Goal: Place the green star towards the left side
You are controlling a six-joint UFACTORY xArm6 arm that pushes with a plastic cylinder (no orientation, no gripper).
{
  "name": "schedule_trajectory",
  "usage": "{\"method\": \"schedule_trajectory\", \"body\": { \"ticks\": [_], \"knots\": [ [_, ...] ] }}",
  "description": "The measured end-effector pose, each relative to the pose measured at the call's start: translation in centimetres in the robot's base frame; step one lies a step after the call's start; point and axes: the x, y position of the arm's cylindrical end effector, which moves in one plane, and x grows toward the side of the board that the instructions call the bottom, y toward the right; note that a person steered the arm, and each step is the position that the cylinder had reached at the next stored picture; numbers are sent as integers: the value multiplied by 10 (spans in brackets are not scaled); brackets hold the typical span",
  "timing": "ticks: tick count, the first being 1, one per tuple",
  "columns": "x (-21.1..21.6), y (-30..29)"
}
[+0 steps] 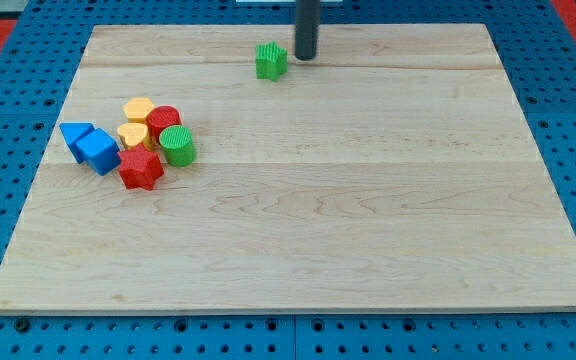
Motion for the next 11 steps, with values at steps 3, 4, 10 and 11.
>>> {"method": "schedule_trajectory", "body": {
  "ticks": [3, 4, 10, 11],
  "knots": [
    [-13, 31],
    [11, 40],
    [86, -113],
    [86, -159]
  ]
}}
